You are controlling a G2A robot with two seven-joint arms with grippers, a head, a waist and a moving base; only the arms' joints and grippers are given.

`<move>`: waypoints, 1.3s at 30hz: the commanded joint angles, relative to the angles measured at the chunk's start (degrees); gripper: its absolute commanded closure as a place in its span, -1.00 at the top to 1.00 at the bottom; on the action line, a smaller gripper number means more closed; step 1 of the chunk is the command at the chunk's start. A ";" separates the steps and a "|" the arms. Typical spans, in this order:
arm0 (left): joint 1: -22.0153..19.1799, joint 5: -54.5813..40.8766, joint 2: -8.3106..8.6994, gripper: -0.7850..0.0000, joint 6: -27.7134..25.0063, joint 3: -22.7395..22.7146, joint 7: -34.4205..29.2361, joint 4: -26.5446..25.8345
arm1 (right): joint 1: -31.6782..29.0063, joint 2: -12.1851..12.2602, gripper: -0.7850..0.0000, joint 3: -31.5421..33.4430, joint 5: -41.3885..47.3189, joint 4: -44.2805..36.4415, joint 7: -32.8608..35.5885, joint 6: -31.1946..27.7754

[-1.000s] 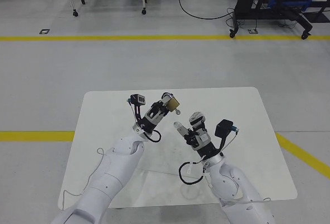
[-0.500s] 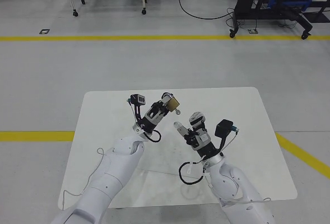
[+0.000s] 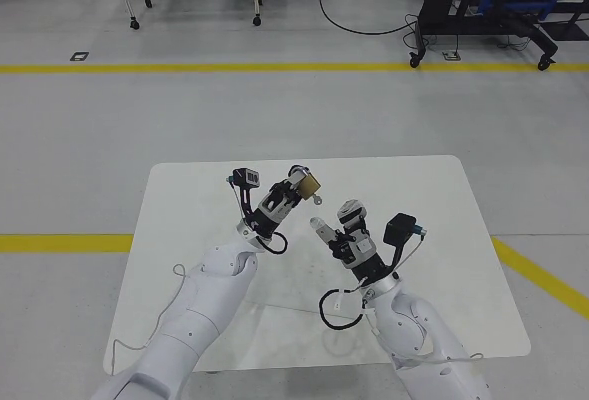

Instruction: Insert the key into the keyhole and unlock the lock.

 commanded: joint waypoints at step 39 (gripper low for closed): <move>8.83 -11.01 1.52 -1.00 41.97 -3.69 -5.99 -14.24 | 1.45 0.32 -1.00 3.90 25.64 6.46 17.08 -18.24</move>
